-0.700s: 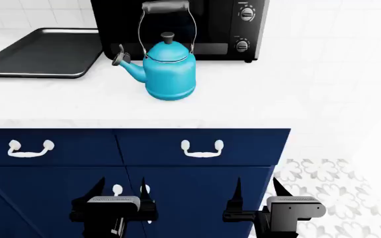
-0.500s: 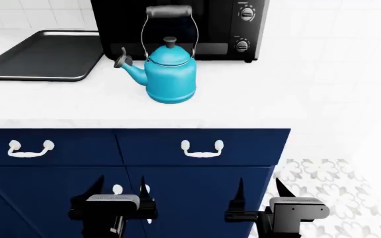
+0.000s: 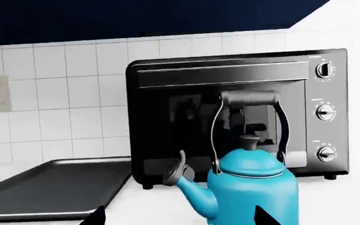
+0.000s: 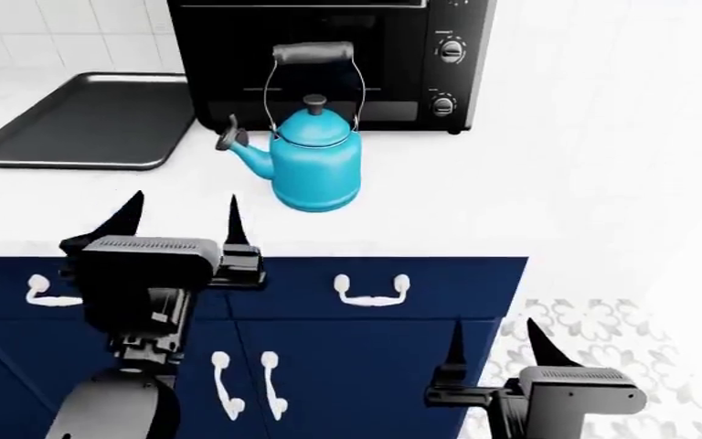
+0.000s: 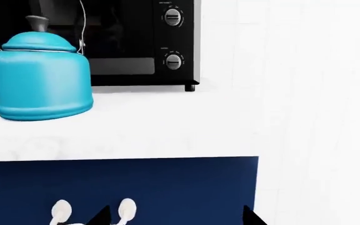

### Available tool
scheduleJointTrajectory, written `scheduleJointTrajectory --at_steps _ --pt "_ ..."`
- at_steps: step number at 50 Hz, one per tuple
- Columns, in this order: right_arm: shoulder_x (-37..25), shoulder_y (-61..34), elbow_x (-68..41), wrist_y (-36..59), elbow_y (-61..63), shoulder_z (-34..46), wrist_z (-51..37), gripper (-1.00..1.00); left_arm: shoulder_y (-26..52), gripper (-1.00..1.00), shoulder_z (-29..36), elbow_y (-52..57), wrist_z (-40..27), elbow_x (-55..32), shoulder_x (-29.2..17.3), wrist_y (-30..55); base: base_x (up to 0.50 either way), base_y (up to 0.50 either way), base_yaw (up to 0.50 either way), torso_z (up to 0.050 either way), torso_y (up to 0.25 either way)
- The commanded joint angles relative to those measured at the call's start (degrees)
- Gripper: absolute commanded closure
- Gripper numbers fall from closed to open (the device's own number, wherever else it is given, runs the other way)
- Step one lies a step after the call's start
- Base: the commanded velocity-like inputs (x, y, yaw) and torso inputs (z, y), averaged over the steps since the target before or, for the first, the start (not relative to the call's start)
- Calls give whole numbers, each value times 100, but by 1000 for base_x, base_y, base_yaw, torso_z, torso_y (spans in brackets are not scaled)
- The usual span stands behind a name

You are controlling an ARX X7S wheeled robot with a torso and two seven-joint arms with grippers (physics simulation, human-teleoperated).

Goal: Pick the kettle from the counter and place it on the tray. Then pick the mug from the cabinet and place it on the tray. Then close the cabinet doors.

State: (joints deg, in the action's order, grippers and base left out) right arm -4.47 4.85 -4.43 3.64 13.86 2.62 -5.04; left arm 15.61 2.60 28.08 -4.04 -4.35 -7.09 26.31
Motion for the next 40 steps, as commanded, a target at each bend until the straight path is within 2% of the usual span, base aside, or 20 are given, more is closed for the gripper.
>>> scheduleJointTrajectory --at_steps 1,4,6,10,19,29,33,40 --pt "-134 207 -108 206 742 66 -129 -100 3585 -100 50 1555 -61 -199 -312 3784 0 0 0 50 6" --pt "-163 243 -128 280 924 81 -160 -100 5155 -100 188 1011 -103 -189 -217 4486 0 0 0 50 5" --pt "-185 275 -142 319 1055 86 -181 -100 6103 -100 334 441 -141 -139 -153 4643 0 0 0 50 5" --pt "-234 348 -143 347 1243 125 -214 -100 7576 -100 843 -884 -135 31 -158 4388 0 0 0 50 6" --pt "-340 431 -175 506 1627 158 -296 -100 10076 -100 918 -4211 -180 118 340 3505 0 0 0 50 5" --pt "-440 468 -215 632 1952 162 -378 -100 11904 -100 964 -7935 -263 131 603 2110 0 0 0 50 5" --pt "-457 430 -219 693 2018 175 -420 -100 11938 -100 496 -8248 -130 557 691 2183 0 0 0 50 5" --pt "-560 274 -209 1216 2582 116 -564 -100 11938 -100 652 -8513 -149 317 702 2351 0 0 0 44 4"
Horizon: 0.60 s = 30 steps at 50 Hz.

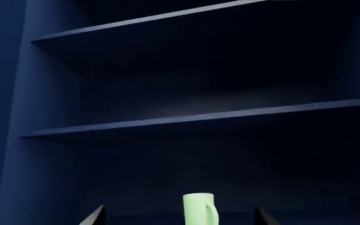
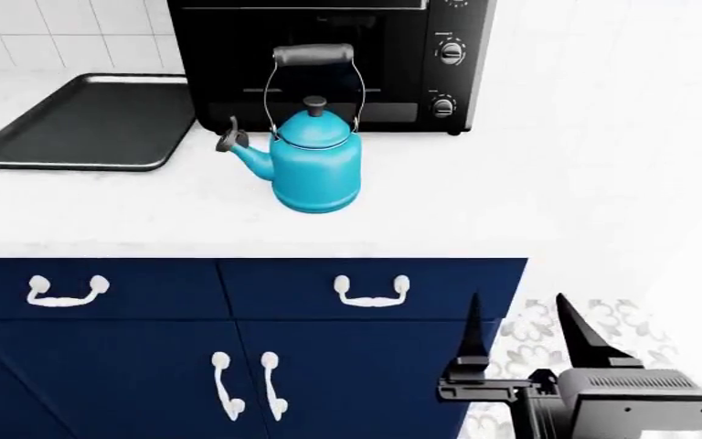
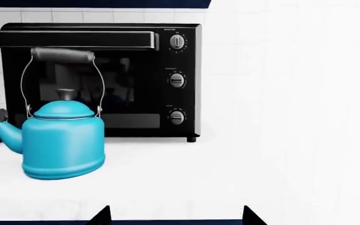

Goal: Pick the kettle from the counter and place it on the tray. Then pick the mug from the cabinet and place it on the tray. Then close the cabinet doors.

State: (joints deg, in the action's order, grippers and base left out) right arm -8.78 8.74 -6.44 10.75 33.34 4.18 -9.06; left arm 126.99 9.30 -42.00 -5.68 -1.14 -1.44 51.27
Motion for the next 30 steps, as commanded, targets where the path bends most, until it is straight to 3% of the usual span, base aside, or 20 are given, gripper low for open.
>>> scheduleJointTrajectory --at_steps 1,9,11,14,16,20,23,30 --pt "-167 -169 -12 696 823 -60 -186 -100 799 -100 -59 -1526 -39 -66 136 -126 0 0 0 0 0" --pt "-762 -1351 -571 3169 2663 -438 -562 -100 799 -100 38 -1378 102 -115 133 170 0 0 0 0 0" --pt "-2341 -2025 -2264 2891 2665 -4 -2260 -100 799 -100 -1 -1331 137 -31 131 199 0 0 0 0 0" --pt "-4919 -3809 -4709 1618 2665 1765 -4838 -100 799 -100 -79 -1275 198 106 128 239 0 0 0 0 0" --pt "-5710 -5109 -5327 1102 2665 2838 -5806 -100 799 -100 -90 -1277 258 182 127 243 0 0 0 0 0" --pt "-6156 -6571 -6174 912 2662 3574 -6178 -100 798 -100 -124 -1295 324 288 125 248 0 0 0 0 0" --pt "-6275 -7010 -6529 985 2659 3628 -6220 -100 798 -100 -132 -1329 338 329 125 223 31 0 0 0 0" --pt "-6527 -7725 -6549 753 2663 4374 -6271 -100 799 -100 -253 -1333 380 518 122 218 483 0 0 0 0"
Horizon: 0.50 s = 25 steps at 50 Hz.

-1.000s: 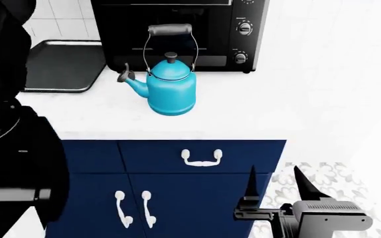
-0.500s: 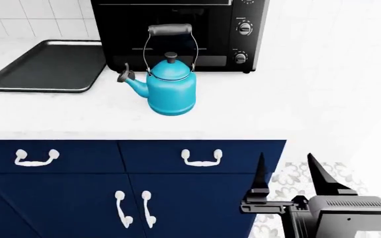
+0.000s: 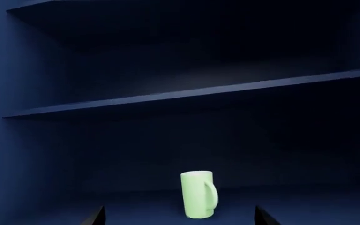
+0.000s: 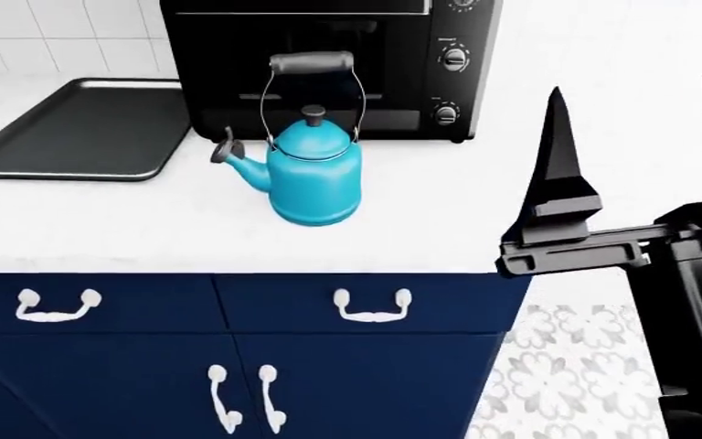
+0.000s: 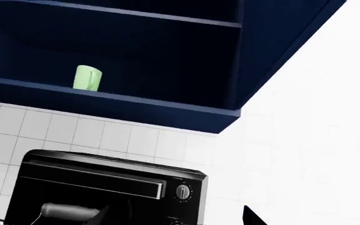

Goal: Pick the kettle from the counter and place it on the tray. Then pick the mug from the cabinet and place it on the tray. Then close the cabinet doors.

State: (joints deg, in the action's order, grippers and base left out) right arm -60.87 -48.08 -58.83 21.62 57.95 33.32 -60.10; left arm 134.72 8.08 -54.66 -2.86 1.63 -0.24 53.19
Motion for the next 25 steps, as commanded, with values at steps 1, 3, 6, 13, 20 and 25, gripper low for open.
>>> scheduleJointTrajectory --at_steps 1,3,6,13,20,25 --pt "-1348 -2105 -1251 -425 202 1618 -1187 -100 26 -100 -131 -69 110 256 3 30 500 0 0 0 0" --pt "-1369 -2166 -1154 -543 198 1845 -1241 -100 26 -100 -150 -90 111 278 1 25 500 0 0 0 0" --pt "-1369 -2216 -1094 -574 192 1988 -1262 -100 25 -100 -151 -135 121 274 -2 6 500 0 0 0 0" --pt "-1341 -2178 -971 -616 138 2130 -1256 -100 23 -100 -114 -346 100 213 -16 -132 500 0 0 0 0" --pt "-1351 -2130 -874 -643 167 2213 -1275 -100 19 -100 -37 -539 58 148 -29 -255 500 0 0 0 0" --pt "-1348 -2161 -859 -641 145 2264 -1274 -100 21 -100 -43 -580 43 152 -48 -281 500 0 0 0 0"
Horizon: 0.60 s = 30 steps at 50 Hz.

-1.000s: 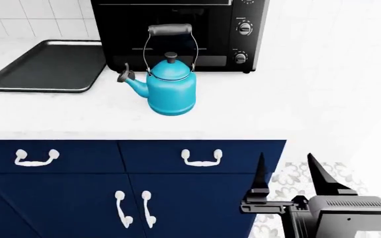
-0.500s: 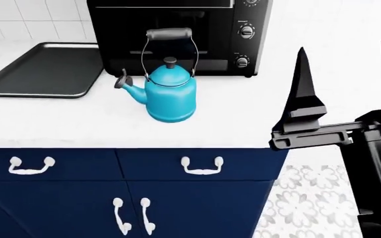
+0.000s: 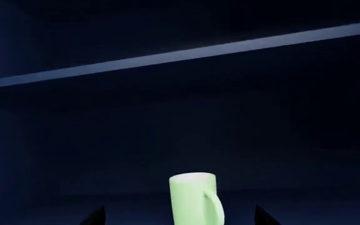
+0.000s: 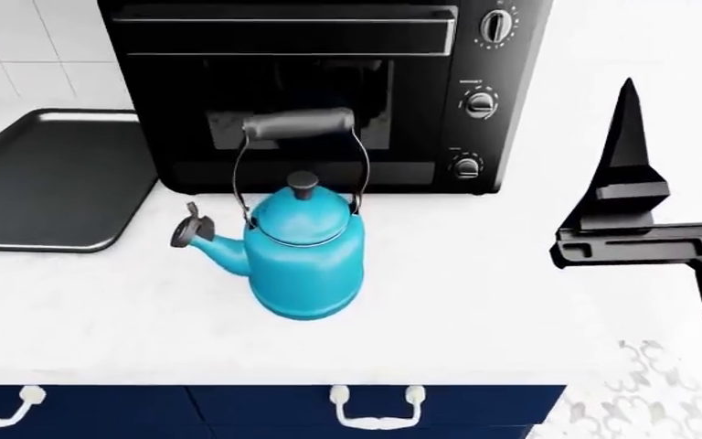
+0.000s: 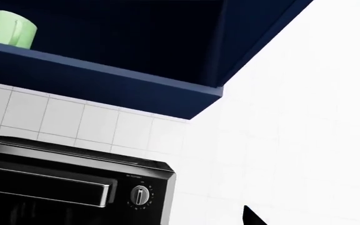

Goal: Pick the kettle from the counter and place it on the tray. Then pick the mug from the cabinet and place it on the tray. Then close the cabinet doors.

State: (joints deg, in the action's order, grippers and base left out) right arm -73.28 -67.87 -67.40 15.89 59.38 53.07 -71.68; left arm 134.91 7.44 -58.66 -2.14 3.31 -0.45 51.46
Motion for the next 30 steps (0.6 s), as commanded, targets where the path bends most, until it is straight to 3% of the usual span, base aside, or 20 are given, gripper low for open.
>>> scheduleJointTrajectory --at_steps 1,30 --pt "-106 -190 -6 -68 11 297 -126 -100 2 -100 22 -197 -28 -3 -28 -118 500 0 0 0 0" --pt "14 -175 177 -75 -67 463 -159 -100 4 -100 -239 -385 44 415 -72 -262 500 0 0 0 1"
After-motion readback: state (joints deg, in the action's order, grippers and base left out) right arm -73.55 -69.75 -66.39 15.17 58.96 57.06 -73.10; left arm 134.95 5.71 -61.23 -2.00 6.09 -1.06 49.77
